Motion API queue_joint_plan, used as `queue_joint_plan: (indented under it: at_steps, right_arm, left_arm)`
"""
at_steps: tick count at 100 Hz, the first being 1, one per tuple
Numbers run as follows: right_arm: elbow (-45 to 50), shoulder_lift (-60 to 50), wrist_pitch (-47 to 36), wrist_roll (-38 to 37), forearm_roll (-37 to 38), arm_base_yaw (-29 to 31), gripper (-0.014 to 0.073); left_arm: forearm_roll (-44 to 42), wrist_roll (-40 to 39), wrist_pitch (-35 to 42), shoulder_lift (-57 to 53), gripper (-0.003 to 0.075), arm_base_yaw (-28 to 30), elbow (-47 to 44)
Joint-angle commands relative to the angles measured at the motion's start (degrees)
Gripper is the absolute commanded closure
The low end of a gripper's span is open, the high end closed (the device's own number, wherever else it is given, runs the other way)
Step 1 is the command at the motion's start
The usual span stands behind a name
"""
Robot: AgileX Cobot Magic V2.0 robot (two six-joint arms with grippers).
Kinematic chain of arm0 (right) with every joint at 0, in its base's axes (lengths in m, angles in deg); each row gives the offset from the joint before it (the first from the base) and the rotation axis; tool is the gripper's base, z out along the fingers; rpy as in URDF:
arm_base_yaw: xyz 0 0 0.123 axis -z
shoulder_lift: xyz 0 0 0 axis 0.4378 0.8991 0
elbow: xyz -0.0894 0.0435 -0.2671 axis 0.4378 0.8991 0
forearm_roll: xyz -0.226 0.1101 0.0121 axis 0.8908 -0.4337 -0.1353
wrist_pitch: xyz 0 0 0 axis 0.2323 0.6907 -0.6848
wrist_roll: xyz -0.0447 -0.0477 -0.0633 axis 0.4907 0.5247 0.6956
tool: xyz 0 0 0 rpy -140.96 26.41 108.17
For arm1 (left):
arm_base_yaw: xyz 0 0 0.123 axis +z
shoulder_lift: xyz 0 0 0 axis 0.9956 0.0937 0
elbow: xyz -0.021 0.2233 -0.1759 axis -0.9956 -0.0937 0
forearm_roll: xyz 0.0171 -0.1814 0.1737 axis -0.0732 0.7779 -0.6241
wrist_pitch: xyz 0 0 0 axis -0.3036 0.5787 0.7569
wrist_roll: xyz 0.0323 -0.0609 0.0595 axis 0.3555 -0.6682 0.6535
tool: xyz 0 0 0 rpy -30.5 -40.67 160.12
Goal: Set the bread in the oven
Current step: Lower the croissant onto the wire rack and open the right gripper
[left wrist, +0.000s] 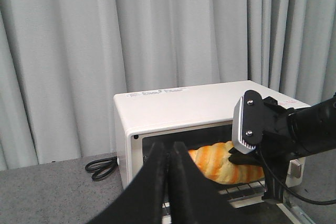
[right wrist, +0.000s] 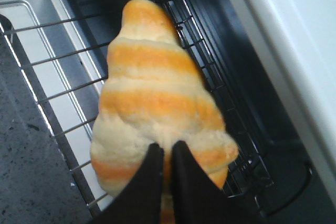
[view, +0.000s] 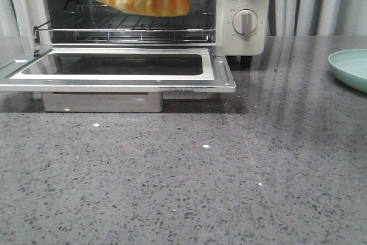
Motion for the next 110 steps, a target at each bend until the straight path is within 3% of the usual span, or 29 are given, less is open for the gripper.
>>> queue_joint_plan:
  at_steps: [1,44,51,68,75,110]
  right_arm:
    - [-2.2,-2.5,-4.0,0.2,2.6,0.0,0.0662]
    - [-2.2,-2.2,-4.4,0.2,6.3,0.0,0.0652]
    - [-2.2,-2.2,-4.4,0.2,6.4,0.0,0.0590]
    - [-2.2,-2.2,-4.4,0.2,6.6,0.0,0.0252]
    - [-2.2,-2.2,-4.5,0.2,6.6,0.0,0.0174]
    - [-2.2,-2.2,-4.5,0.1,6.6,-0.1,0.0169]
  left_arm:
    - [-0.1,0.0,4.1,0.5,0.0741,0.2,1.8]
    - [-0.1,0.0,4.0,0.5,0.0741,0.2,1.8]
    - [-0.1,0.0,4.0,0.5,0.0741,0.2,1.8]
    - [-0.1,0.0,4.0,0.5,0.0741,0.2,1.8]
    - [-0.1,0.0,4.0,0.5,0.0741,0.2,1.8]
    - [-0.1,0.0,3.7,0.4,0.0741,0.2,1.8]
